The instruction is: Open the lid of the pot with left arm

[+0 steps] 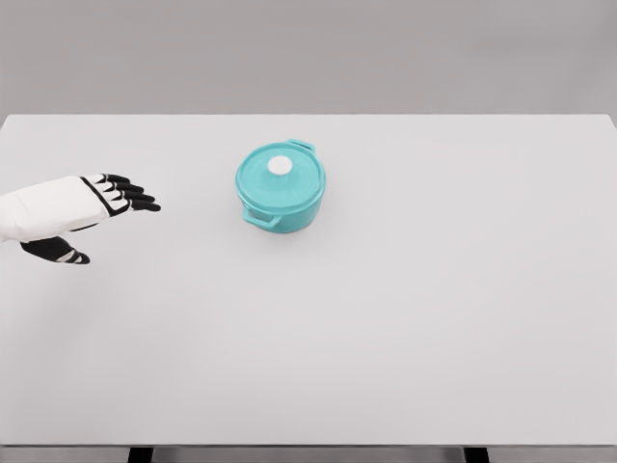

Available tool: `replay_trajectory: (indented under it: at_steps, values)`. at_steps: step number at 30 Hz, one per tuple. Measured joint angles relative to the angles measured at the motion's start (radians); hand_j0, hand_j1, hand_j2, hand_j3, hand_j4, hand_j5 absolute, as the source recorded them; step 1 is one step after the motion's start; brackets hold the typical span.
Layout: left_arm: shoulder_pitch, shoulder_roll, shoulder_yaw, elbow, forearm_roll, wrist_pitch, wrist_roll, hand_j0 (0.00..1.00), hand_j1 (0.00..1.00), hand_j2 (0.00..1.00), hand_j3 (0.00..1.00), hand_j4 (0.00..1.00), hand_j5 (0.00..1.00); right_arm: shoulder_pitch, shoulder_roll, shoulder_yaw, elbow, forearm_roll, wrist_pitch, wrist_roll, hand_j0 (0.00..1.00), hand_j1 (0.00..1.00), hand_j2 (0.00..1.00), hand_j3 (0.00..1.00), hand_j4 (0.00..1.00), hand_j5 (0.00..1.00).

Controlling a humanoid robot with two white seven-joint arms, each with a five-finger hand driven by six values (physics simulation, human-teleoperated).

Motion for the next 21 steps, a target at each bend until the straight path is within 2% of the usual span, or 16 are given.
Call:
replay_trajectory:
  at_steps: [7, 13, 15, 16, 18, 19, 20, 21]
  values:
    - [-0.017, 0.001, 0.0, 0.001, -0.002, 0.0, 0.0, 1.0, 1.0, 1.0, 1.0, 1.0, 1.0, 0.012, 0.0, -0.001, 0.006, -0.005, 0.004, 0.0, 1.0, 1.0, 1.0, 1.0, 1.0, 1.0]
    - [-0.048, -0.033, -0.015, -0.012, -0.003, 0.0, 0.0, 1.0, 1.0, 1.0, 1.0, 1.0, 1.0, 0.012, 0.0, -0.002, 0.007, -0.006, 0.005, 0.0, 1.0, 1.0, 1.0, 1.0, 1.0, 1.0]
    - [-0.171, -0.054, -0.06, -0.016, -0.004, -0.002, -0.001, 1.0, 1.0, 1.0, 1.0, 1.0, 1.0, 0.012, 0.0, -0.002, 0.007, -0.006, 0.005, 0.0, 1.0, 1.0, 1.0, 1.0, 1.0, 1.0]
    - [-0.276, -0.06, -0.121, 0.005, 0.002, -0.001, 0.0, 1.0, 1.0, 1.0, 1.0, 1.0, 1.0, 0.012, 0.0, -0.002, 0.007, -0.006, 0.005, 0.0, 1.0, 1.0, 1.0, 1.0, 1.0, 1.0]
    - [-0.486, -0.081, -0.301, 0.095, 0.005, 0.0, 0.0, 1.0, 1.0, 1.0, 1.0, 1.0, 1.0, 0.012, 0.0, -0.002, 0.007, -0.006, 0.005, 0.0, 1.0, 1.0, 1.0, 1.0, 1.0, 1.0]
    - [-0.562, -0.09, -0.391, 0.125, 0.007, 0.001, 0.0, 1.0, 1.0, 1.0, 1.0, 1.0, 1.0, 0.012, 0.0, -0.002, 0.007, -0.006, 0.005, 0.0, 1.0, 1.0, 1.0, 1.0, 1.0, 1.0]
    - [-0.595, -0.103, -0.473, 0.148, 0.011, 0.003, 0.0, 1.0, 1.0, 1.0, 1.0, 1.0, 1.0, 0.012, 0.0, -0.002, 0.007, -0.006, 0.005, 0.0, 1.0, 1.0, 1.0, 1.0, 1.0, 1.0]
    - [-0.663, -0.123, -0.536, 0.167, 0.005, -0.003, -0.001, 1.0, 1.0, 1.0, 1.0, 1.0, 1.0, 0.012, 0.0, -0.002, 0.007, -0.006, 0.005, 0.0, 1.0, 1.0, 1.0, 1.0, 1.0, 1.0]
